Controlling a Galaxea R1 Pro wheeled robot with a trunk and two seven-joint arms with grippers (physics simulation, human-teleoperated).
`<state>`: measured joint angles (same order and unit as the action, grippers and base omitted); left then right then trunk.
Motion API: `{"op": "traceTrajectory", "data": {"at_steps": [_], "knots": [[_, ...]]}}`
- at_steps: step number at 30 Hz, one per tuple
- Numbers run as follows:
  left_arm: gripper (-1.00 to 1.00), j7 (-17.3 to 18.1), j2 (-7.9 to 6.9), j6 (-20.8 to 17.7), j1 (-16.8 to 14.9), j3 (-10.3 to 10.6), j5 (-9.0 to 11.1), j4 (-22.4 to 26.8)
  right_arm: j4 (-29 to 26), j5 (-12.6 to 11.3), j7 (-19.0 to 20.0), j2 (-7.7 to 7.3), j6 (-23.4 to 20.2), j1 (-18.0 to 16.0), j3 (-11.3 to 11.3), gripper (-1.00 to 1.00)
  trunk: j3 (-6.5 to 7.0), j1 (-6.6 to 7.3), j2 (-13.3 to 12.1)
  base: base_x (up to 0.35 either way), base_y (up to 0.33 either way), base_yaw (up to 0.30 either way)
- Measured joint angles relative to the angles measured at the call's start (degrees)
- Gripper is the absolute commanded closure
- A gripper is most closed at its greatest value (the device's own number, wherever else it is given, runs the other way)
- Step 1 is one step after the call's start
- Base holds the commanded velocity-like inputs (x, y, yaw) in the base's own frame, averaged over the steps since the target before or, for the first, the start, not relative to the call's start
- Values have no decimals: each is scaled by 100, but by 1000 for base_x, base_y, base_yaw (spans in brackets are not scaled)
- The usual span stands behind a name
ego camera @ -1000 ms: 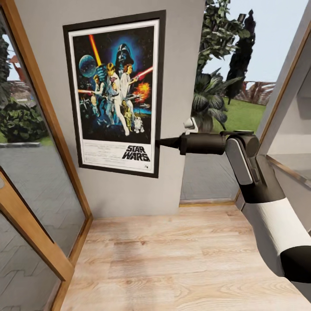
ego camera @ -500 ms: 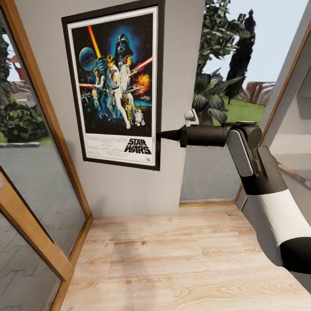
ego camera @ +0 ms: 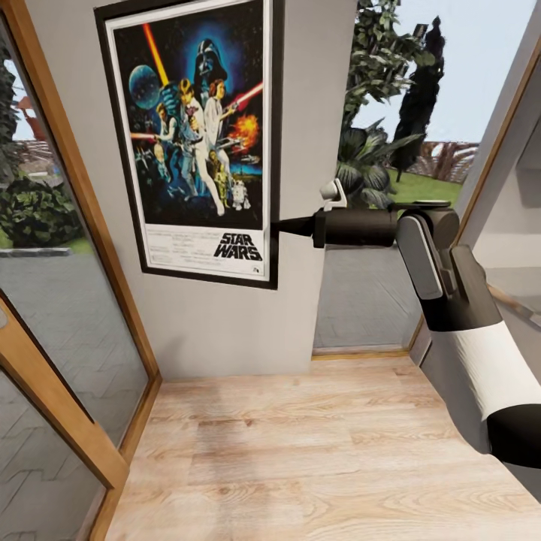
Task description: Pick up the poster from the kitchen countertop and hang it on one of the wall nails in the kitchen.
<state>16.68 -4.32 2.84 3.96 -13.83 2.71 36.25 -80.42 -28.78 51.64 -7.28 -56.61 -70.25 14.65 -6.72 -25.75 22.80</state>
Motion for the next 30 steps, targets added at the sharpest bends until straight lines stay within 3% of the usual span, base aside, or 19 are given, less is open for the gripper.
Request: {"op": "traceTrajectory", "data": {"at_steps": [30], "knots": [[-100, -3, 0, -7, 0, 0, 0, 0, -70, -21, 0, 0, -2, -114, -1, 100, 0, 2, 1, 22, 0, 0]]}}
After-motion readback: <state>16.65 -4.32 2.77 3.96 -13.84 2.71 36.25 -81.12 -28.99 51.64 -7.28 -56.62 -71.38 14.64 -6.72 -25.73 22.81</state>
